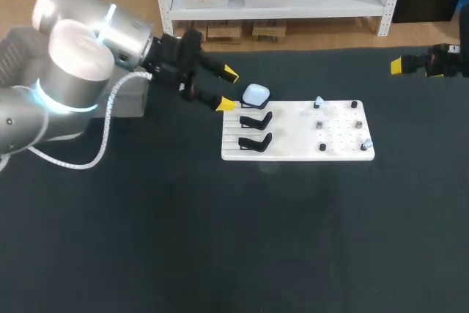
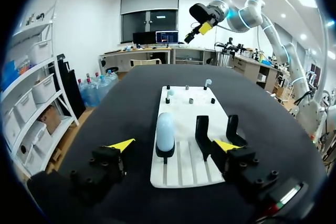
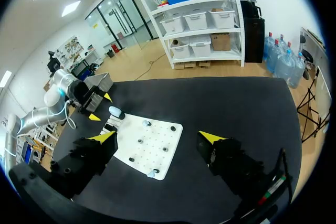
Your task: Pick up each earbud case from the left stands, insert the matching earbuds, close the lid, and place the case in the box.
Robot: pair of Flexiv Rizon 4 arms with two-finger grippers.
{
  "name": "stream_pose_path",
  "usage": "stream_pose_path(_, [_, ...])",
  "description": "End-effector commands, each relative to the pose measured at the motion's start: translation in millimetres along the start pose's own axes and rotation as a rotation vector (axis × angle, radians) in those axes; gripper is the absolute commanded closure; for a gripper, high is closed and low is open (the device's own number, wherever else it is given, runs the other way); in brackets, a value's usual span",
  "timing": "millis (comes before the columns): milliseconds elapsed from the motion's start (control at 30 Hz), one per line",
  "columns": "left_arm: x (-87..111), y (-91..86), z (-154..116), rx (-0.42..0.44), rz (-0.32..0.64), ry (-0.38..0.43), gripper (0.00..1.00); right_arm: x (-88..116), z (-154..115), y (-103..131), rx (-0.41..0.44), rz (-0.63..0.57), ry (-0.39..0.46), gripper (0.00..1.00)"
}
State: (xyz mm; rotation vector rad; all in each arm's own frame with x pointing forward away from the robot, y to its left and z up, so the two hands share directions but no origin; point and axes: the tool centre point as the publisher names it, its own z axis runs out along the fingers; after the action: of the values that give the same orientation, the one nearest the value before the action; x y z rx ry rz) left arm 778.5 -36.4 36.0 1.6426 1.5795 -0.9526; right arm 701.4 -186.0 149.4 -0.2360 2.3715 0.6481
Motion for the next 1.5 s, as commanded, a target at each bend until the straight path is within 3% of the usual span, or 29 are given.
stream_pose_path(33, [0.8, -0.7, 12.5, -0.019, 0.006, -0.004, 0.13, 0.1, -0.4, 0.3, 0.002, 0.0, 0.0, 0.0])
stream_pose_path(567, [5.5, 10.2, 29.2, -0.023, 0.019, -0.009, 0.35, 0.1, -0.4, 0.3, 0.002, 0.0, 0.0, 0.0])
stream_pose_path(1000, [7.6, 16.6, 35.9, -0.044, 0.054, -0.019, 0.39, 0.1, -0.4, 0.3, 0.002, 0.0, 0.0, 0.0])
stream_pose_path(1267, [7.0, 20.7, 37.2, -0.047, 0.051, -0.025, 0.53, 0.1, -0.4, 0.3, 0.002, 0.0, 0.0, 0.0])
stream_pose_path(1500, [5.4, 21.7, 38.1, -0.047, 0.047, -0.032, 0.52, 0.1, -0.4, 0.3, 0.002, 0.0, 0.0, 0.0])
